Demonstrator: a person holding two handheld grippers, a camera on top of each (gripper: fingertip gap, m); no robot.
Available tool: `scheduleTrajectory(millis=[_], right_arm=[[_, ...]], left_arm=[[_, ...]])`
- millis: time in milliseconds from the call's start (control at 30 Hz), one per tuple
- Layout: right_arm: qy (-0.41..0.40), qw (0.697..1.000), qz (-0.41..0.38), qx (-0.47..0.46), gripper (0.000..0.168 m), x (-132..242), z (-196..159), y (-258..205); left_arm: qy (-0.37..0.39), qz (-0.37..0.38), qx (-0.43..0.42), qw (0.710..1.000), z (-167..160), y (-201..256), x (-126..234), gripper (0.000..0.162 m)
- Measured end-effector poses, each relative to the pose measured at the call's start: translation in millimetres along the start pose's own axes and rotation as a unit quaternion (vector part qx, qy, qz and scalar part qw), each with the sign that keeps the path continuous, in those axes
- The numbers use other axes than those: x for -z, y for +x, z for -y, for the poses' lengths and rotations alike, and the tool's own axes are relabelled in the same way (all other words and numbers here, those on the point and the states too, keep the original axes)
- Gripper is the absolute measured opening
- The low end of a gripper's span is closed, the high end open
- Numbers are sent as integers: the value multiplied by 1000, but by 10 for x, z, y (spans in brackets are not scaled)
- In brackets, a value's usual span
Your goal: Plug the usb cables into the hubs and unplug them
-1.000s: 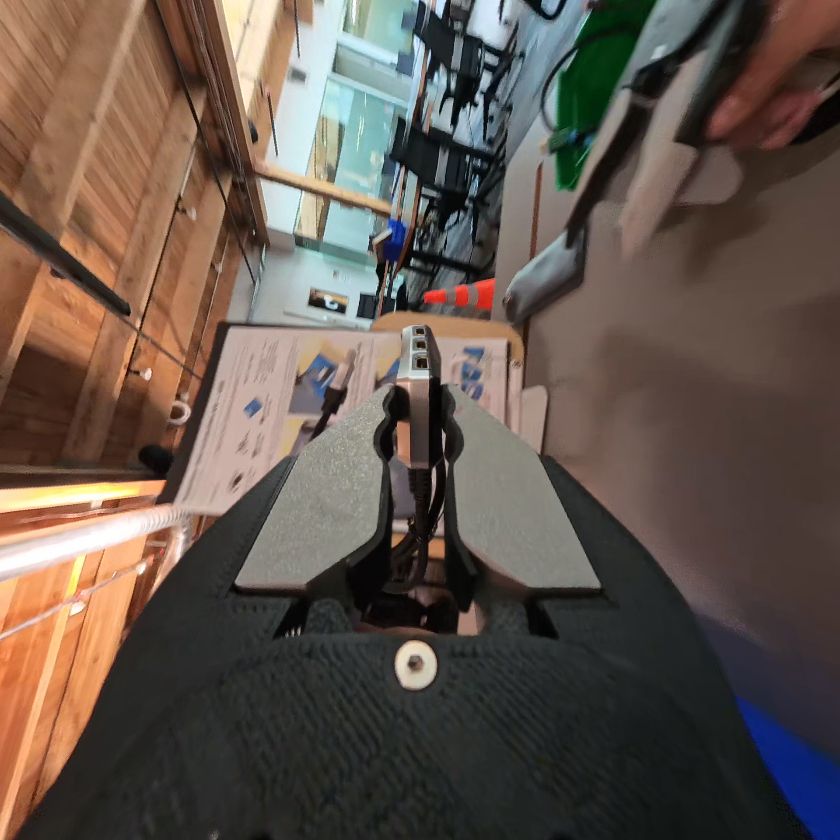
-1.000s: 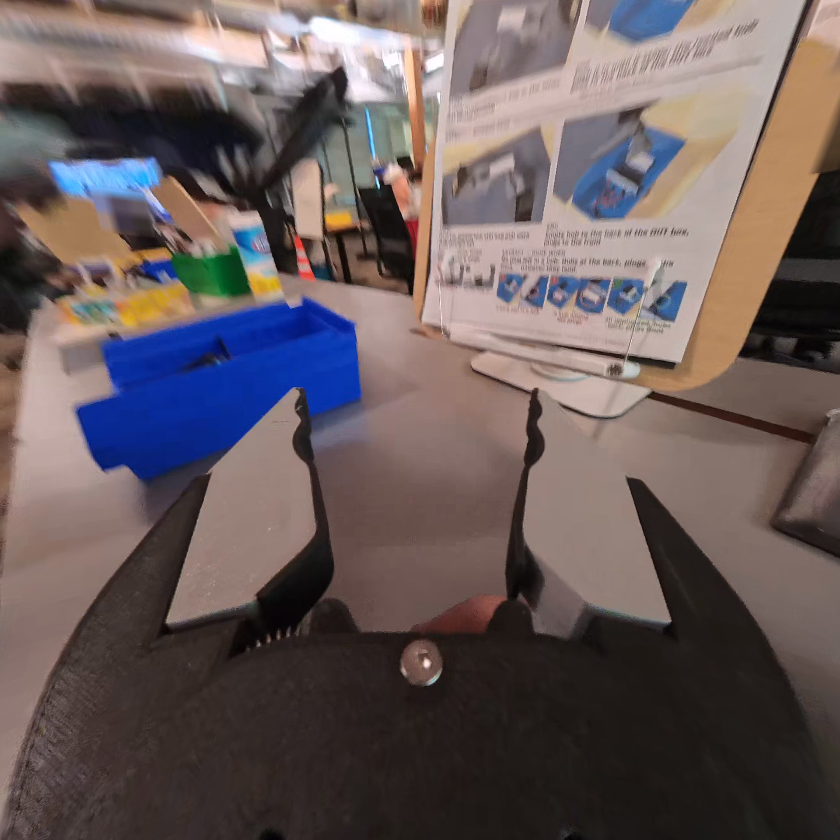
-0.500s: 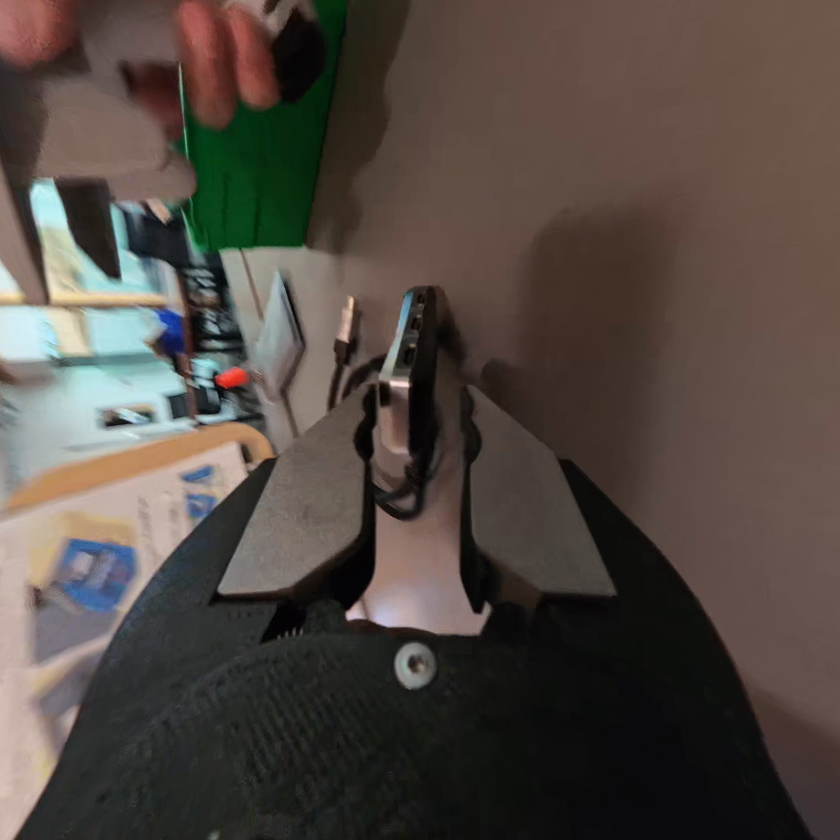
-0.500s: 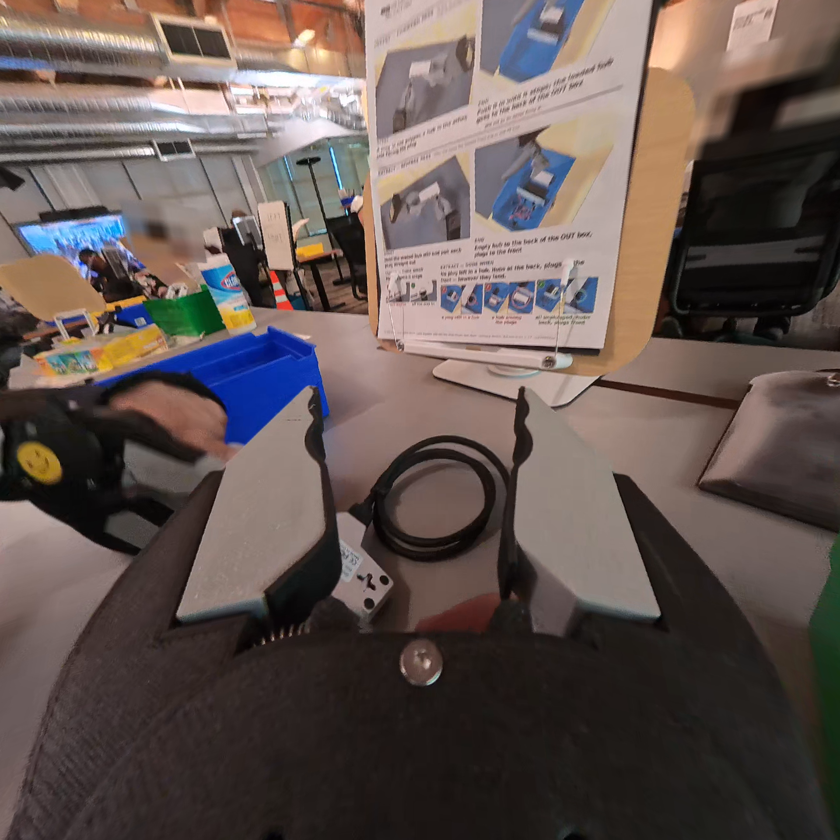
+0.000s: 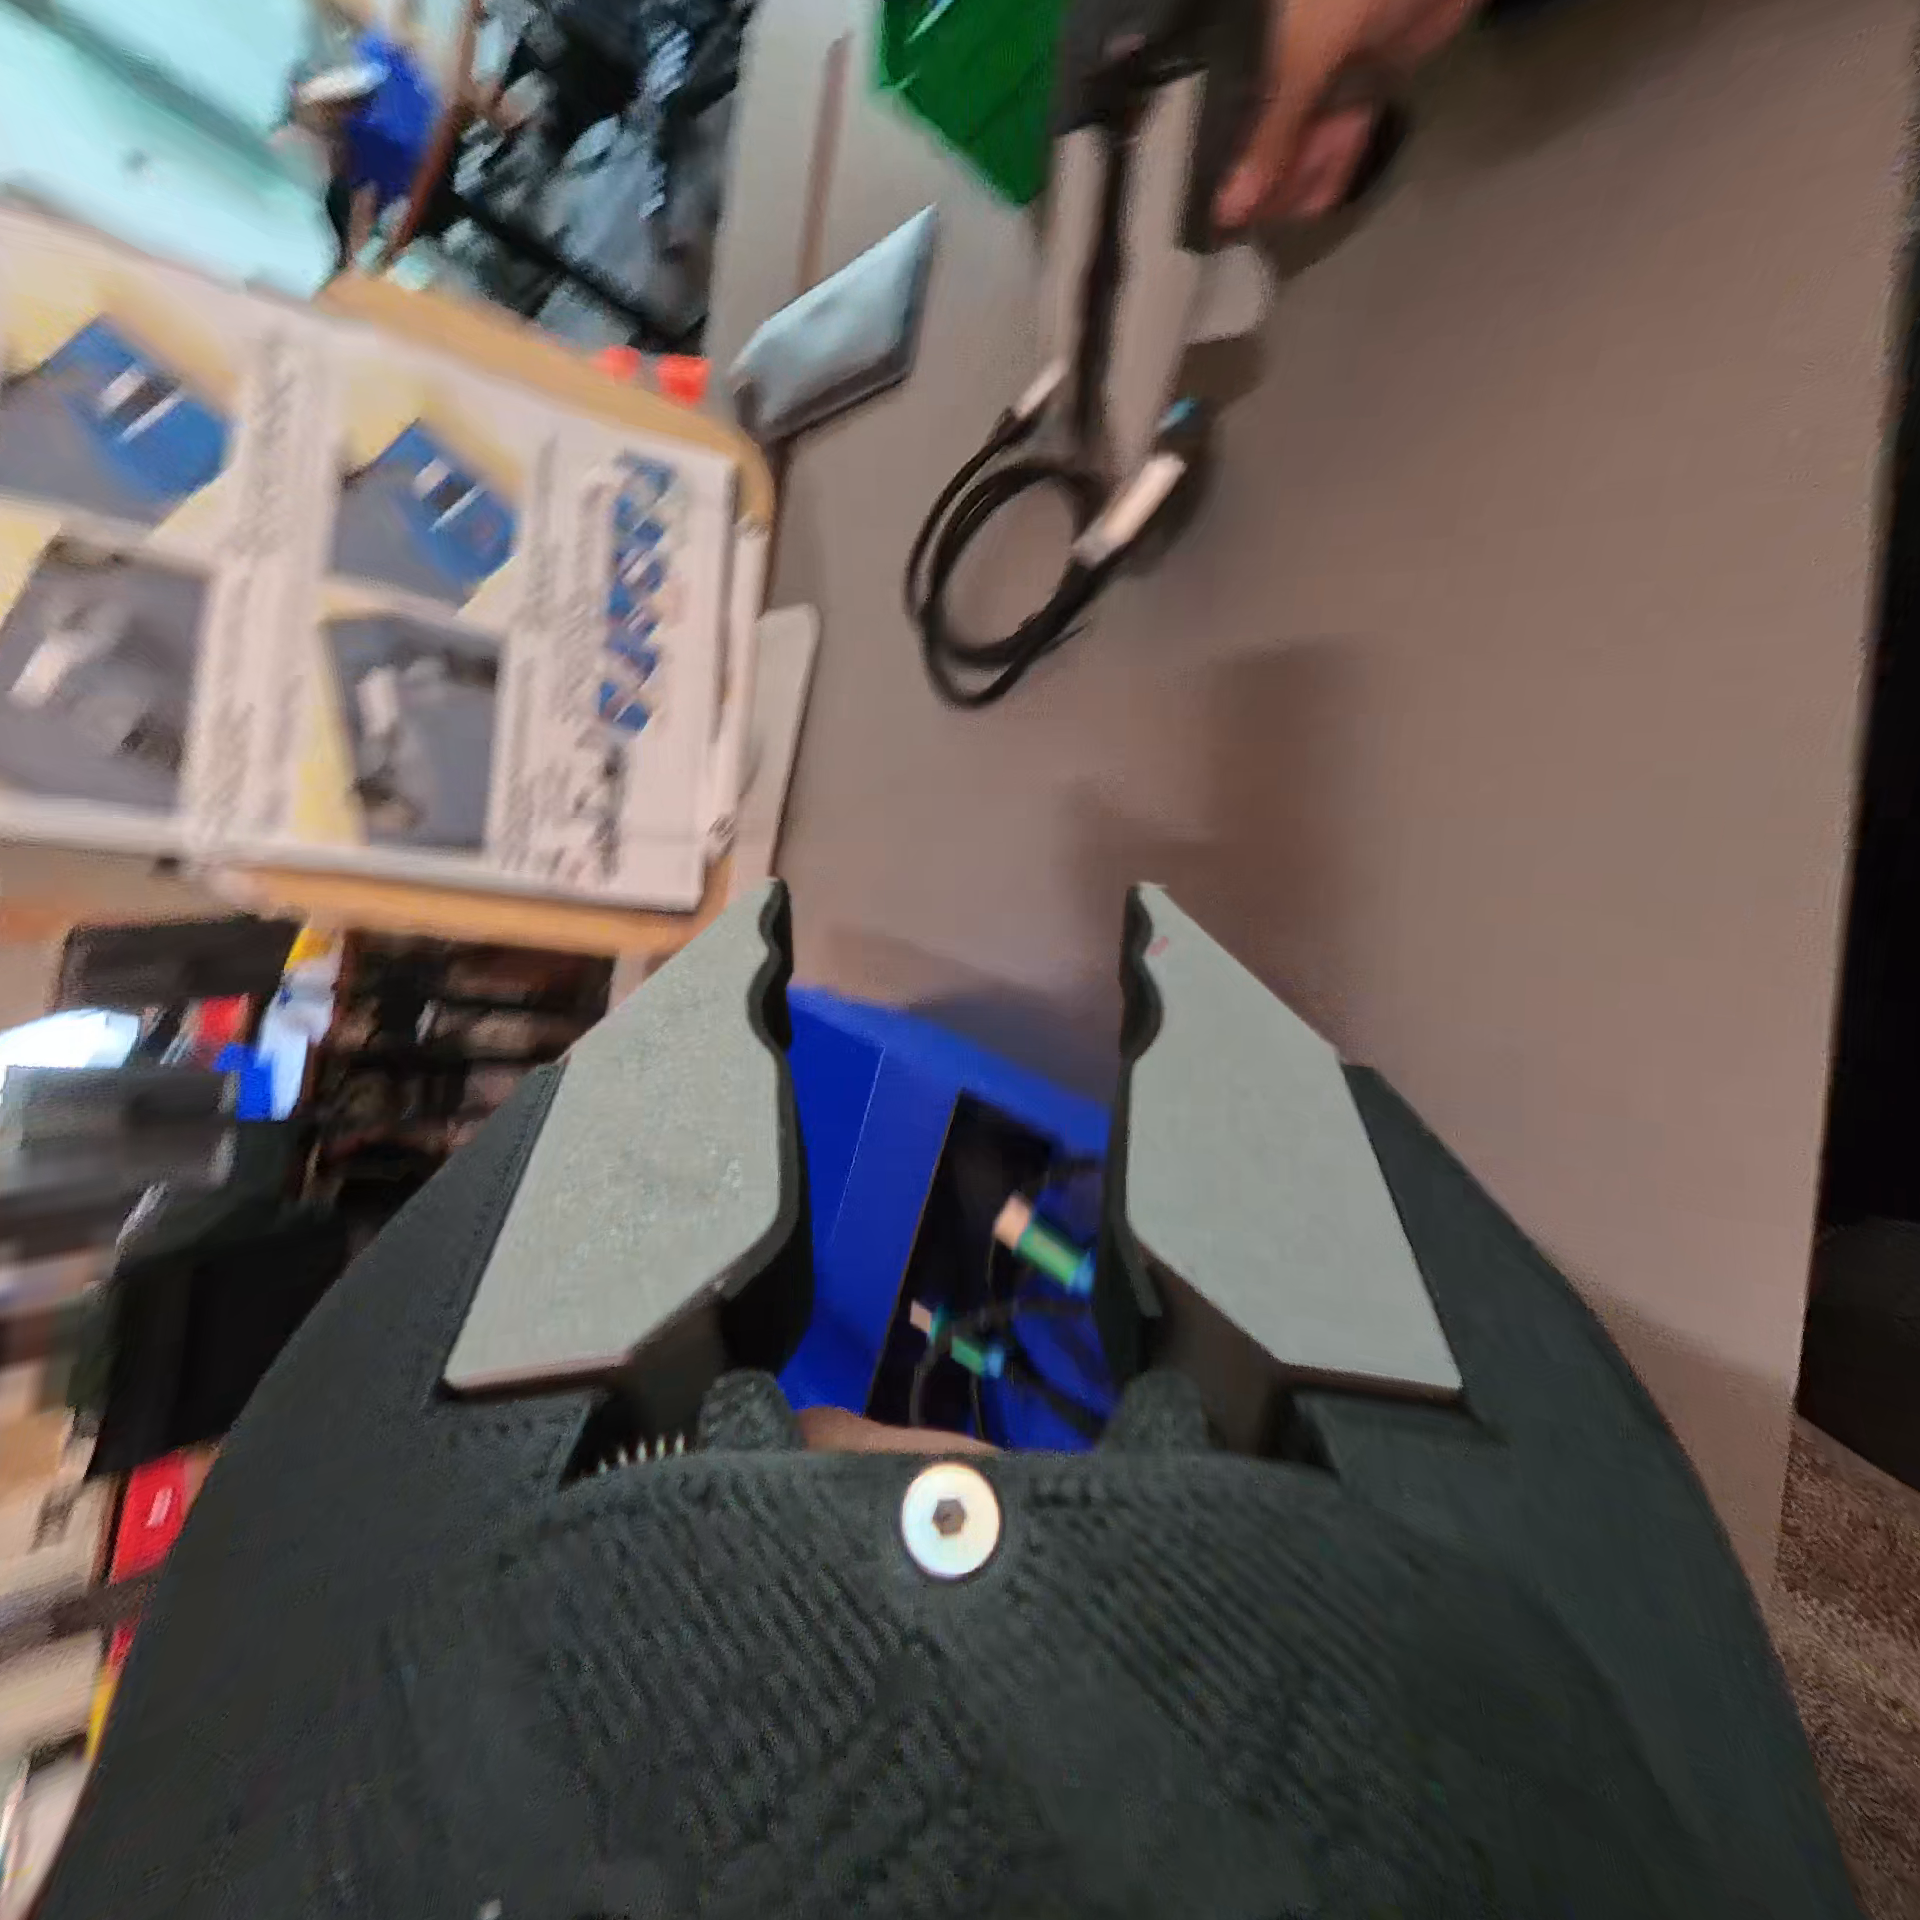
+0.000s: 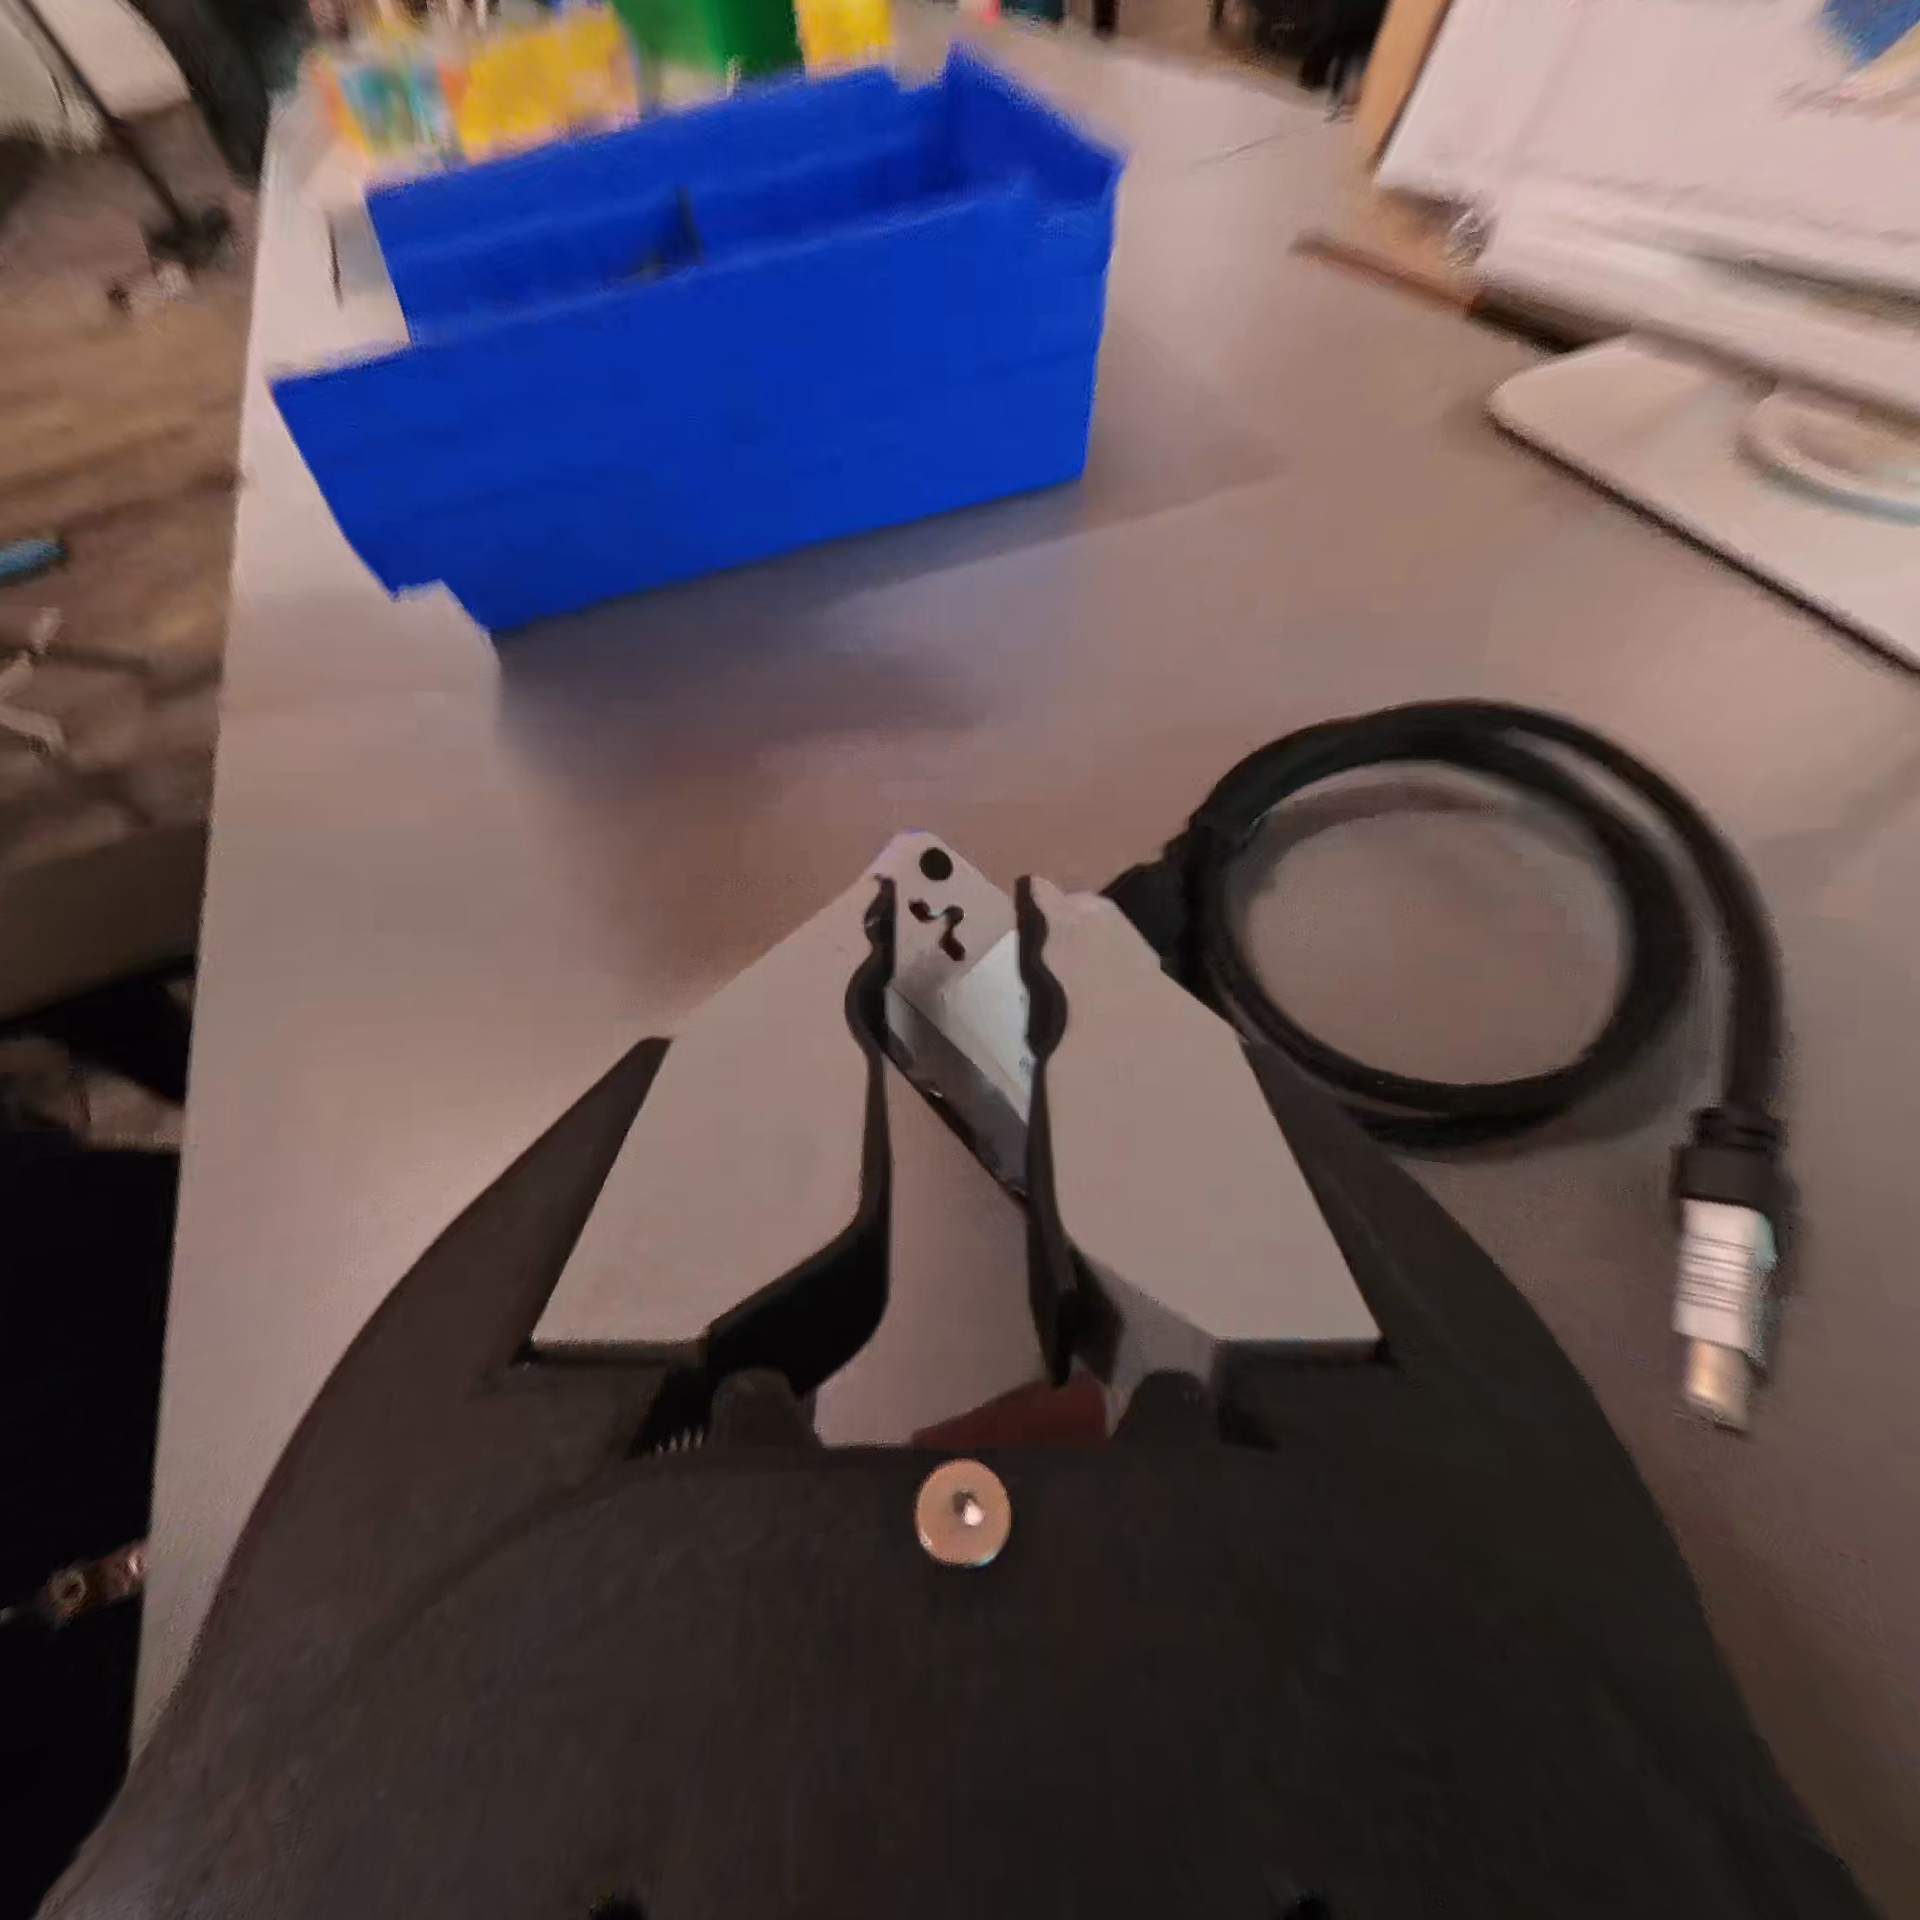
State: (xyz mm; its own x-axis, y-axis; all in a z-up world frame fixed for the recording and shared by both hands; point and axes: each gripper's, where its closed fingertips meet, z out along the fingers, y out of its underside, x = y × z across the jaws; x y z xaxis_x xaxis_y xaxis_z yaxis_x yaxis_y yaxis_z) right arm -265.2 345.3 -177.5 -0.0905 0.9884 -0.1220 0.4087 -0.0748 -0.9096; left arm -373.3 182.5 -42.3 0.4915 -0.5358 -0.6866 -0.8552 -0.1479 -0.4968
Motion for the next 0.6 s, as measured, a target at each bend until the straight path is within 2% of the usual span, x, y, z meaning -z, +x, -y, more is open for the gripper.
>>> scheduleTrajectory(millis=[33,67,133,167,233,300,433,600], right_arm=[[-27,1000,4,13,7,-86,-91,-54],[-59,998,6,34,3,-173,-200,-103],[-115,989,-10,89,2,-315,-399,-135],[-114,987,-25,113,3,-346,-388,-137],[-100,985,-43,132,18,-335,-307,-134],[-62,992,-36,105,20,-275,-179,-129],[12,999,-25,17,20,-118,24,8],[51,996,-63,-29,20,29,95,284]], left_arm=[[-18,29,23,999,-143,-69,121,57],[-37,47,55,997,-292,-108,229,55],[-53,42,141,988,-541,-71,385,53],[-59,42,186,980,-653,-62,436,48],[-90,76,251,961,-943,-128,508,45],[-135,113,307,935,-1278,-195,559,44],[-164,87,404,896,-1698,-130,449,41],[-246,22,441,863,-2254,139,61,41]])
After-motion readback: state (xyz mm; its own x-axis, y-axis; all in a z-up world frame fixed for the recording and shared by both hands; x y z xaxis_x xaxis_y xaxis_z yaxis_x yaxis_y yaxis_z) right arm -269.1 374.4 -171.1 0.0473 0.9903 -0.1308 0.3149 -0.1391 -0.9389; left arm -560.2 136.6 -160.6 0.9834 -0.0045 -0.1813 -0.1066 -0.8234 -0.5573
